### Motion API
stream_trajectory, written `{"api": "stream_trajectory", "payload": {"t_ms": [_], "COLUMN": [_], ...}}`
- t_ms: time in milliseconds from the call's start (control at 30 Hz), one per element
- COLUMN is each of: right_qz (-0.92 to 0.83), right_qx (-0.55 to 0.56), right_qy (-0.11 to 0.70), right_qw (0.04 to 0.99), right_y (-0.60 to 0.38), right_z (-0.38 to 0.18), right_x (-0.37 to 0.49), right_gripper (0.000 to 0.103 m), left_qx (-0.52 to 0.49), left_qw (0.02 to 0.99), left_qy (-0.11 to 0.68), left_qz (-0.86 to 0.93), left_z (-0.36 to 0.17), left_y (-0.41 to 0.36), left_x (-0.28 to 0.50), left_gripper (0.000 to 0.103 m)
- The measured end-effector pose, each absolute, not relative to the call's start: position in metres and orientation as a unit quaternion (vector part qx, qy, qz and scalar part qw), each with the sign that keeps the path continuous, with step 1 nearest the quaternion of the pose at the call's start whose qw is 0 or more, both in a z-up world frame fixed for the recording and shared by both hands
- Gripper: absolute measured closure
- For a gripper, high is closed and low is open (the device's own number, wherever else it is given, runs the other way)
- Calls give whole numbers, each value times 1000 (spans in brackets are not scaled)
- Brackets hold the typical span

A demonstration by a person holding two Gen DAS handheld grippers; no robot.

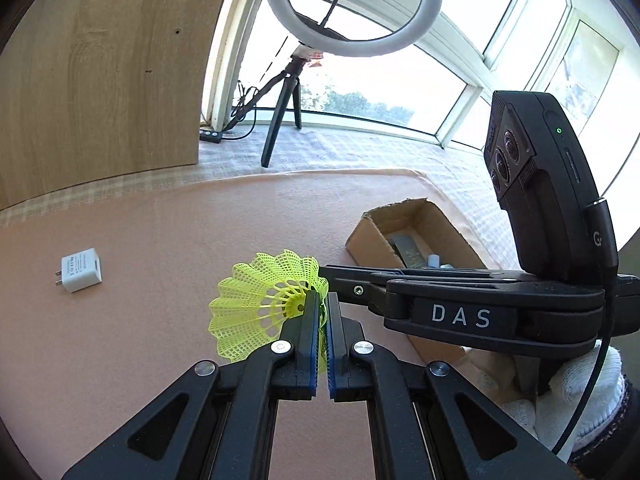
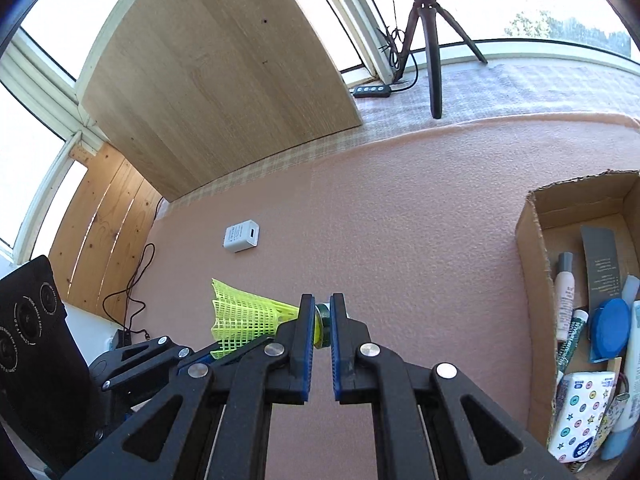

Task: Organize objects
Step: 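Lift the shuttlecock with the left gripper while the right gripper grasps its cork, then carry the shuttlecock into the box and open both grippers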

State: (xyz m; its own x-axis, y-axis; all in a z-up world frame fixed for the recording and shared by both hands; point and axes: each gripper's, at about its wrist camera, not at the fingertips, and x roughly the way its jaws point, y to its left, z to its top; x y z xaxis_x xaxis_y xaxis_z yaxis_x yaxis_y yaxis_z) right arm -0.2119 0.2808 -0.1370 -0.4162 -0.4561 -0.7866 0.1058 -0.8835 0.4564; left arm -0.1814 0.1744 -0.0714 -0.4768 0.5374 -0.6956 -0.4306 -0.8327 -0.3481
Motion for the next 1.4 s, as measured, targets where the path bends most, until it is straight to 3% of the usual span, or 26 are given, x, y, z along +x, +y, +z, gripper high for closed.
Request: {"api": "stream_trajectory", "payload": {"t_ms": [433, 733, 800, 900, 967, 1400], "right_qz": [-839, -846, -846, -846, -847, -851], "right_qx": [496, 487, 489, 487, 482, 480], "right_qy": [-210, -216, -213, -217, -223, -213], "right_qw": [73, 26, 13, -10, -17, -13], "right_y": [421, 469, 475, 488, 494, 480], "right_z": [-135, -137, -139, -142, -142, -142], "right_x": [-175, -162, -160, -158, -156, -145], "right_gripper": [96, 96, 90, 71, 55, 54], "left_qx": [-423, -422, -429, -425, -425, -441], "left_qw": [372, 391, 378, 361, 352, 312], "left_qy": [-13, 28, 32, 15, 14, 13], "left_qz": [826, 818, 820, 830, 834, 841], "left_z": [-69, -72, -75, -76, -77, -86], "left_y": [324, 383, 389, 383, 380, 321], "left_x": [-186, -200, -206, -216, -220, -234], "left_gripper": [101, 100, 64, 39, 35, 35]}}
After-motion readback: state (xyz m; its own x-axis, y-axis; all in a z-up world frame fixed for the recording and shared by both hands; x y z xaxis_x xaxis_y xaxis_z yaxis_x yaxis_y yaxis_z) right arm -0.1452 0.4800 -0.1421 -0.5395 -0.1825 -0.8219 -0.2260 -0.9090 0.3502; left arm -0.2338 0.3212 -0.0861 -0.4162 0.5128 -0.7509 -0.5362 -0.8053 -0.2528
